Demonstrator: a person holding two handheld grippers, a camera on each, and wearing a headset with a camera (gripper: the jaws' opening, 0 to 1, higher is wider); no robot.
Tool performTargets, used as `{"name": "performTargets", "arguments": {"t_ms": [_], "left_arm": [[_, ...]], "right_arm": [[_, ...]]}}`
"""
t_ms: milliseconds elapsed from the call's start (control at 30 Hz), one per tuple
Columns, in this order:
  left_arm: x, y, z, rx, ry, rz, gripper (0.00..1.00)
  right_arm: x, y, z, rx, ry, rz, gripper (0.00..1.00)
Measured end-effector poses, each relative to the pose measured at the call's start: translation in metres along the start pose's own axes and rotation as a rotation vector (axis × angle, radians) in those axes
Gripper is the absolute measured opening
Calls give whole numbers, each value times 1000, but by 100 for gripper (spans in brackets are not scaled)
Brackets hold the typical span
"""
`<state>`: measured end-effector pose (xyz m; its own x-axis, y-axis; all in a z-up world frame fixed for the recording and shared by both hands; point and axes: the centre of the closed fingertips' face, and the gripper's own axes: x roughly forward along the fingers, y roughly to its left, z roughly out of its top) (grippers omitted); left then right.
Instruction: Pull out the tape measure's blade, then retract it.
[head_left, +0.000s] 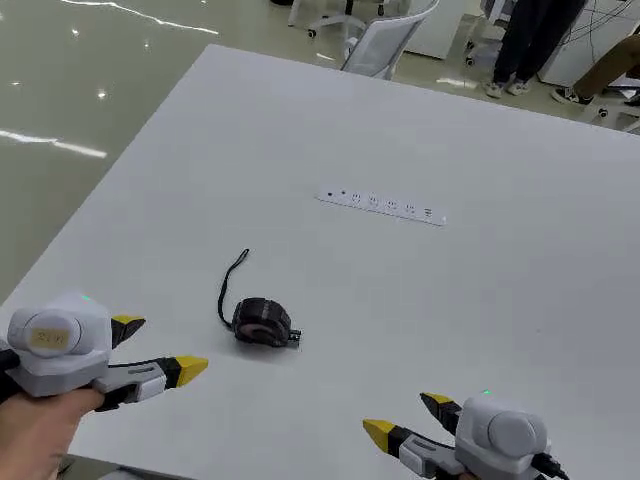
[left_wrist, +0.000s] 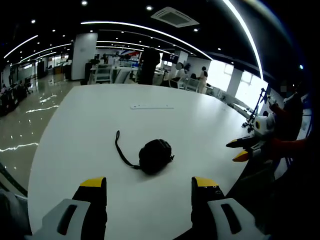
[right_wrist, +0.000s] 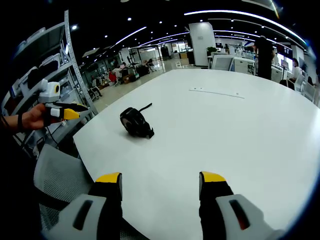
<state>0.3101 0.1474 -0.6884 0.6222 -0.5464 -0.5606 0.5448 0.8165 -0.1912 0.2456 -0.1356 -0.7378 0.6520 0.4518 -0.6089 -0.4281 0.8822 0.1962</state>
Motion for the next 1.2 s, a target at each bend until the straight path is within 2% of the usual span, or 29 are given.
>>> {"name": "performTargets", "arguments": {"t_ms": [367, 500, 867, 1200], "left_arm": [[0, 2, -3, -2, 13, 4, 66], [0, 2, -4, 0, 16, 4, 66], [-1, 2, -4, 6, 15, 0, 66], [2, 3, 0, 26, 21, -14, 66]], "right_arm": [[0, -2, -7, 13, 3, 7, 62], [0, -1, -12, 7, 19, 14, 62], [-1, -5, -3, -15, 20, 15, 62], [7, -3, -3, -74, 60, 42, 61]]}}
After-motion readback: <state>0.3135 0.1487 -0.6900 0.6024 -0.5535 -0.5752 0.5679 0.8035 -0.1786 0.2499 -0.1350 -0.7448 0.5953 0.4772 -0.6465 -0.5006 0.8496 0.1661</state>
